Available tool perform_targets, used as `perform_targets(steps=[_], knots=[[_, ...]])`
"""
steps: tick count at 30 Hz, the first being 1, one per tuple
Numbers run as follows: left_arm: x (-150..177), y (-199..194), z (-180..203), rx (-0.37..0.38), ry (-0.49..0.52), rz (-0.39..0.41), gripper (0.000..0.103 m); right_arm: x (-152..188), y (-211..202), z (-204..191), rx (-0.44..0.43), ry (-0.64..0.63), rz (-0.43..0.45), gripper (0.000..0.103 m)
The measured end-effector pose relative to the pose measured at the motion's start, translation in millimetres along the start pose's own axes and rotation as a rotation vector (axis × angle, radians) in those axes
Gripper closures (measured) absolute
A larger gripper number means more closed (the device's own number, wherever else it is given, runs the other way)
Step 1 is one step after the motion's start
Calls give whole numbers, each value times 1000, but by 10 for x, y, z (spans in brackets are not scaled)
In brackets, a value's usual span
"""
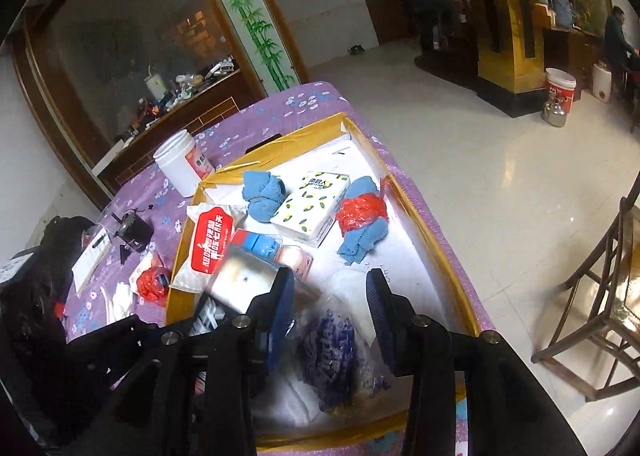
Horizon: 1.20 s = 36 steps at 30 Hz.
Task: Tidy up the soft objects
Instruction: 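Carry both items over the white box and open both grippers, then move both tools back over the table toward the remaining items, then grasp the rainbow-striped sponge pack with the left gripper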
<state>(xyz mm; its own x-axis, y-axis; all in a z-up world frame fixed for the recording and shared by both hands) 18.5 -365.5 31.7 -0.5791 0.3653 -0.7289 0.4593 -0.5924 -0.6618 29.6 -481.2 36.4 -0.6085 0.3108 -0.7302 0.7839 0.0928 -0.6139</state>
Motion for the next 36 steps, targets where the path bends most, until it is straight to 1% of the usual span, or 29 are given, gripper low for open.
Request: perform_targets(steps=[3,6,9,10,14,16,17,18,19,20,21,23,25,27,28,30,31,33,36], knots=[[-6,-67,-33,-6,-4,6,40,-21,-68,-34,-8,5,17,59],[-1,-226,-95,13,-30,25,40,-32,-125,-77,-25,13,33,51],[24,-404,-184,18,-53,52,40,-39,-207,-156,-56,23,55,46],[41,-467,-215,21,-61,63,40,-39,-238,-181,-69,29,64,43],[177,-839,-408,11,-84,115,40,-31,-377,-421,-161,39,106,38],[240,-995,-523,-10,-90,144,40,-18,-429,-584,-199,25,128,27],[278,-1093,-594,-24,-95,163,40,-6,-470,-717,-238,9,152,23],[320,-1198,-684,-47,-104,182,40,6,-508,-829,-268,-8,178,16],[352,-1279,-757,-70,-113,197,40,15,-540,-932,-288,-25,203,6],[387,-1369,-840,-88,-122,214,40,31,-576,-1050,-304,-48,231,2],[434,-1467,-931,-98,-135,228,40,42,-603,-1147,-308,-70,253,0],[526,-1617,-1099,-123,-152,242,40,74,-635,-1392,-282,-143,282,0],[637,-1776,-1277,-155,-174,257,39,117,-658,-1555,-259,-192,306,0],[769,-1918,-1462,-177,-204,260,39,188,-717,-1671,-227,-206,360,0],[834,-1962,-1534,-181,-218,258,39,227,-712,-1759,-229,-227,360,0],[1009,-2028,-1674,-188,-243,240,39,349,-602,-1979,-247,-312,283,3],[1063,-2027,-1700,-191,-246,230,39,432,-557,-2093,-261,-347,258,6],[1249,-2032,-1742,-194,-242,190,39,559,-504,-2234,-295,-375,227,7],[1449,-2001,-1661,-153,-220,134,39,773,-364,-2443,-316,-440,127,10]])
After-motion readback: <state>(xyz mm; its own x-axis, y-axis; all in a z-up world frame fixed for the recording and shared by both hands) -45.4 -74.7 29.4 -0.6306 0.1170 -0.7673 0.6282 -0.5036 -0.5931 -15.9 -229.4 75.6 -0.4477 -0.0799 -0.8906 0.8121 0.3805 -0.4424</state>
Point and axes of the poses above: each gripper's, at about its wrist camera, not at the fingertips, and y roughly the way its jaws point, z to its right, x to its underside, the point moved 7 cm from there along y, roughly the way its jaws point, and after that the axes turned 6 degrees about z, right-handed, at the moved point
